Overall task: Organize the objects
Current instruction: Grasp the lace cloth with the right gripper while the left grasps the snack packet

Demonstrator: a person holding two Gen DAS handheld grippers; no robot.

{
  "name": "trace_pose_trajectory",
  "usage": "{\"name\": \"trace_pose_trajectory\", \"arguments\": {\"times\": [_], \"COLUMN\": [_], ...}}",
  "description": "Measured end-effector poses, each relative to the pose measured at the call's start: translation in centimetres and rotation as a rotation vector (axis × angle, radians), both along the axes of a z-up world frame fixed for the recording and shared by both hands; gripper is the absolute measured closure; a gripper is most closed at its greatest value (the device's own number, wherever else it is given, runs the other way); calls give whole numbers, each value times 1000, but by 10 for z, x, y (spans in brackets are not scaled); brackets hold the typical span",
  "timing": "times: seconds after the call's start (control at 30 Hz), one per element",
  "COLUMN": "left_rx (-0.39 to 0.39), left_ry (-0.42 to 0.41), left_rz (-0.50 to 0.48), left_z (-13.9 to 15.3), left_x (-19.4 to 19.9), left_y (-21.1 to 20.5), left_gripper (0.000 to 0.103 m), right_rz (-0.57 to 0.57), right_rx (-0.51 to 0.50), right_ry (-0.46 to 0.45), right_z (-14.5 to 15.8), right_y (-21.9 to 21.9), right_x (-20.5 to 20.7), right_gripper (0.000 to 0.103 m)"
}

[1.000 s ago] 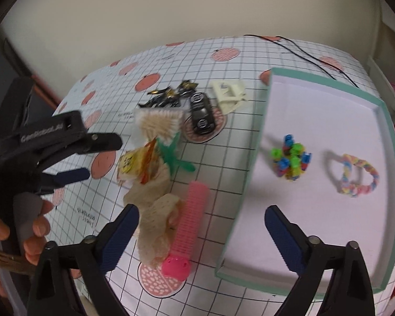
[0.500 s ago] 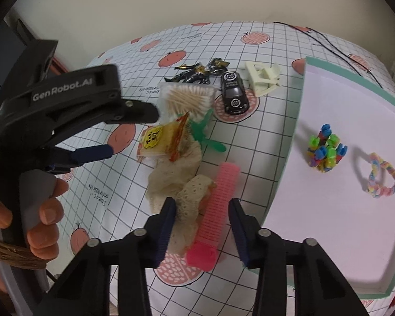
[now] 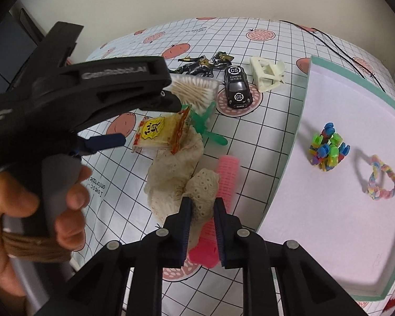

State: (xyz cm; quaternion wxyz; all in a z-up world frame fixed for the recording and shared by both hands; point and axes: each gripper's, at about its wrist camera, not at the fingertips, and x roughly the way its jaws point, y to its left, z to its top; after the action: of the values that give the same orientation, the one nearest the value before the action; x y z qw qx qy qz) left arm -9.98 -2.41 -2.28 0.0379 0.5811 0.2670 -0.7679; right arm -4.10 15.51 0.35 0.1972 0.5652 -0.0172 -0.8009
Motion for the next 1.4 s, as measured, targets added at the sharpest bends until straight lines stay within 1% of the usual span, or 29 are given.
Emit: {"name": "trace_pose_trajectory", "arguments": {"times": [0.1, 0.17, 0.27, 0.33, 0.37, 0.4, 0.47, 0.53, 0.63, 0.77, 0.9, 0.97, 1.07, 1.17, 1.3, 1.4], "left_rx": [-52, -84, -108, -91, -81, -68, -61, -47, -23, 53, 100, 102, 90, 92, 65, 51], "left_ry": [18, 29, -7, -41, -58, -67, -86, -103, -106, -120, -119, -114, -119, -115, -108, -94], "left_rz": [25, 21, -3, -1, 6, 8, 6, 10, 11, 45, 83, 91, 83, 70, 47, 36], "left_z": [0, -3, -9, -13, -15, -16, -18, -18, -16, -22, -24, -24, -24, -23, -22, -21], "left_x": [-3, -8, -10, -9, -8, -7, -5, -1, 0, 2, 2, 2, 1, 0, -1, -2], "left_y": [1, 0, 4, 2, 1, -1, -4, -6, -8, -13, -20, -22, -22, -19, -14, -12], "left_gripper": [9, 9, 9, 9, 9, 9, 9, 9, 9, 9, 9, 9, 9, 9, 9, 12], "right_rz": [1, 1, -8, -11, -12, -13, -19, -25, -54, -93, -154, -196, -240, -267, -287, -295], "right_rx": [1, 8, 13, 21, 26, 29, 32, 26, -3, -39, -66, -63, -57, -62, -65, -75], "right_ry": [-2, 0, -1, 0, 0, 0, 11, 47, 99, 154, 222, 259, 284, 281, 270, 271], "right_z": [-1, -2, -1, -2, -2, -2, 1, 6, 17, 29, 45, 52, 56, 56, 53, 52], "right_y": [-1, -1, 2, 0, -1, -1, 0, 3, 9, 19, 29, 37, 45, 52, 57, 59], "right_x": [-1, 0, -1, -1, -1, -1, -2, -4, -3, -3, -3, -2, -4, -5, -7, -7], "right_gripper": [85, 85, 85, 85, 88, 93, 97, 97, 98, 98, 98, 98, 98, 98, 98, 98]}}
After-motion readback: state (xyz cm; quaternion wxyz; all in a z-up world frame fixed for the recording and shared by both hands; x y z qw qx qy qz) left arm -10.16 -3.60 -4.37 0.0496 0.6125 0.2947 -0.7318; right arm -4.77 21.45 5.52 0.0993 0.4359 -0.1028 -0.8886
